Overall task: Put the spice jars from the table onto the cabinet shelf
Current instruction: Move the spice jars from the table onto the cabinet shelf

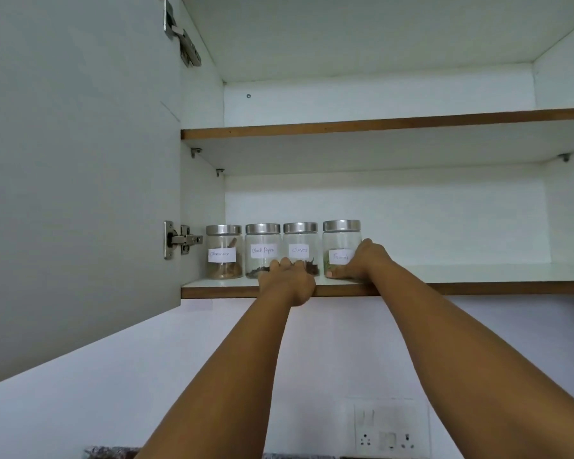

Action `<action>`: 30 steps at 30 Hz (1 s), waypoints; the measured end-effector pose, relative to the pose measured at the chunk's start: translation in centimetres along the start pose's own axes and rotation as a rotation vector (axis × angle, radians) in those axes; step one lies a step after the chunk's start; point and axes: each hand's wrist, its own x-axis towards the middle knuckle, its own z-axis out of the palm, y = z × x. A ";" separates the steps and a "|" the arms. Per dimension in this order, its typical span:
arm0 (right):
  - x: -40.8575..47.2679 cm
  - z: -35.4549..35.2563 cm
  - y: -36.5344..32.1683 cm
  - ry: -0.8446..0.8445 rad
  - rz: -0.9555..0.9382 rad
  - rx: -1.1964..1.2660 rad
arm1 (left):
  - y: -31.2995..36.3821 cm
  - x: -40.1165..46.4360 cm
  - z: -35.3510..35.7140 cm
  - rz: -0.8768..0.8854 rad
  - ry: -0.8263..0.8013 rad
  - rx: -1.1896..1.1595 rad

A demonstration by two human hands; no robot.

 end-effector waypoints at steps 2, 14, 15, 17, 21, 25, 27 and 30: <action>0.4 1.3 -0.2 0.031 0.027 0.004 | -0.1 0.1 0.1 0.013 -0.031 0.006; 1.0 2.4 0.0 0.020 0.103 0.051 | -0.4 -0.3 0.6 0.041 0.037 0.000; 1.0 2.3 0.0 0.013 0.111 0.064 | -0.5 -0.2 0.6 0.042 0.039 0.002; 1.0 2.3 0.0 0.014 0.122 0.063 | -0.5 -0.2 0.6 0.044 0.042 0.008; 1.1 2.5 0.2 0.040 0.126 0.015 | -0.5 -0.3 0.8 0.054 0.063 0.019; 1.2 2.4 0.1 -0.006 0.121 -0.039 | -0.5 -0.4 0.7 0.058 0.069 0.012; 1.2 2.3 0.0 -0.026 0.125 -0.050 | -0.5 -0.5 0.7 0.061 0.074 0.016; 1.2 2.1 0.0 -0.033 0.139 -0.047 | -0.5 -0.6 0.6 0.064 0.079 0.022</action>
